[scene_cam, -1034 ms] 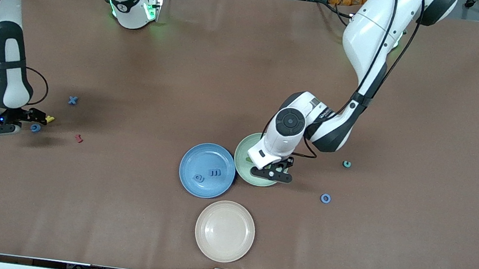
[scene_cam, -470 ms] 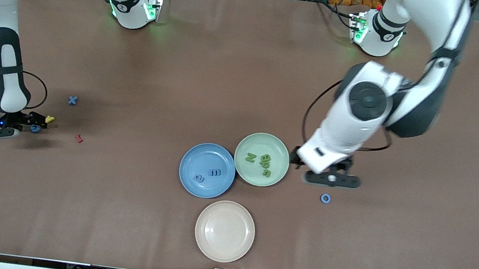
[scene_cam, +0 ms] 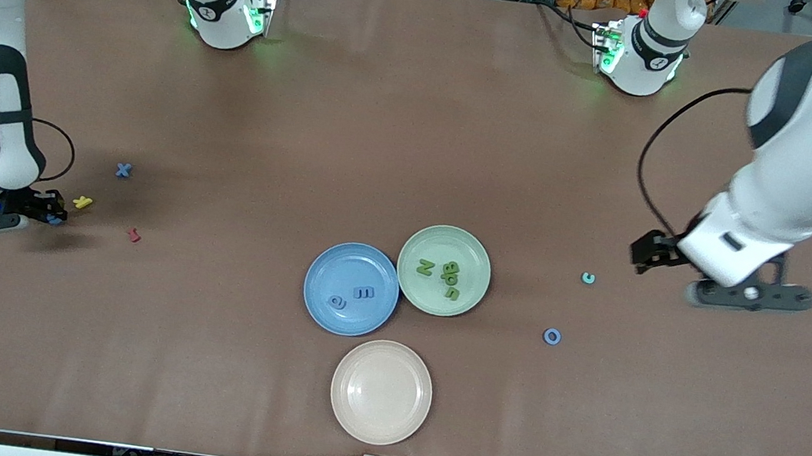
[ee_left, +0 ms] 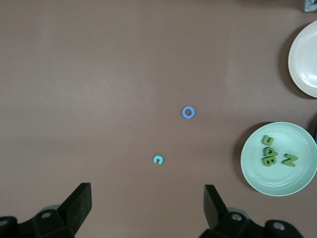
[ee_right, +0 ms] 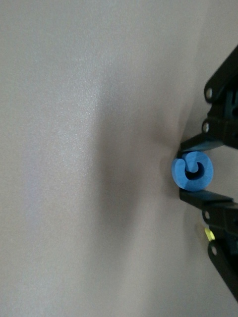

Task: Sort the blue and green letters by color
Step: 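Withdraw the left gripper while the right gripper places G on the blue plate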

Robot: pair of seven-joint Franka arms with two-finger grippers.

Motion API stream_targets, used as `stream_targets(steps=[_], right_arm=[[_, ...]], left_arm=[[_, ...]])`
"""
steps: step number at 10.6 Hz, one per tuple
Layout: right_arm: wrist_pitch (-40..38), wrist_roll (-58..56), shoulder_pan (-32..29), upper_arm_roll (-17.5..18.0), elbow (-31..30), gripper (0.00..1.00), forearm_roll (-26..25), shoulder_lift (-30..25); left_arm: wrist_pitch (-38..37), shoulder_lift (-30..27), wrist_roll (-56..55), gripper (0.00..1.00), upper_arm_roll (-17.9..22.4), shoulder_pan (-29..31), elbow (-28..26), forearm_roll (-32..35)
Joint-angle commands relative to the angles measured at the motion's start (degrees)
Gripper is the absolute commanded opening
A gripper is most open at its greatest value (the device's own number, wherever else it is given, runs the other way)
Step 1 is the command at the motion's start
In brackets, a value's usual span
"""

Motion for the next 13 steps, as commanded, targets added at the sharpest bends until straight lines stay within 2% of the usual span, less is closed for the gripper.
stream_targets(steps=[1,3,4,7,10,11,13], right_arm=[[0.23,-2.23,-2.26,2.42,0.29,0.00,0.41,0.96],[-1.08,-1.10,-0.60,2.51,1.86,0.00,0.32,0.44],[-4.13,-0.57,1.07,2.51,2.91,0.00,0.50,0.43],[-9.78,14.58,9.84,2.51,5.20,0.00,0.59,-0.18],[-17.58,36.09,18.37,4.00,10.45,0.00,2.85,-0.97],[-20.05,45.40,20.66,5.05,12.57,0.00,5.22,-0.80],[-19.81,68.57,27.85,5.59,17.75,0.00,6.30,0.69]], left_arm=[[-1.94,-7.18,2.06,1.00,-0.93,3.19,-2.91,-0.62],[-4.47,-9.04,2.60,1.00,-1.02,5.22,-2.91,-1.06],[-5.01,-9.65,2.95,1.00,-1.02,6.52,-2.91,-1.75],[-6.77,-10.19,3.57,1.00,-0.75,8.47,-2.82,-5.27],[-6.77,-10.01,3.22,1.00,-0.67,8.47,-2.65,-5.72],[-6.68,-10.01,3.47,1.00,-0.67,8.47,-2.47,-5.72],[-6.33,-9.92,3.39,1.00,-0.32,8.65,-2.30,-5.45]])
